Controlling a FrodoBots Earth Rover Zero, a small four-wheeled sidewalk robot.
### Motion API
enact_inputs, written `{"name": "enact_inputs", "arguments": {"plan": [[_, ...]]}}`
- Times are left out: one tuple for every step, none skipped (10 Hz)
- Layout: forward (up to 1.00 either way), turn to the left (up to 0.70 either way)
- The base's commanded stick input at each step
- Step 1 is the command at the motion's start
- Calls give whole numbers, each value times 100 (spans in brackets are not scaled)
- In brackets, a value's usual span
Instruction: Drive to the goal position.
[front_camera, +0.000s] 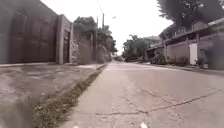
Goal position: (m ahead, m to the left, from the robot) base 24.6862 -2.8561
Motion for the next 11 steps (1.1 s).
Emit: {"name": "enact_inputs", "arguments": {"plan": [[70, 0], [70, 0], [70, 0], [70, 0], [70, -13], [70, -29], [70, -15], [70, 0], [70, 0], [70, 0], [70, 0]]}}
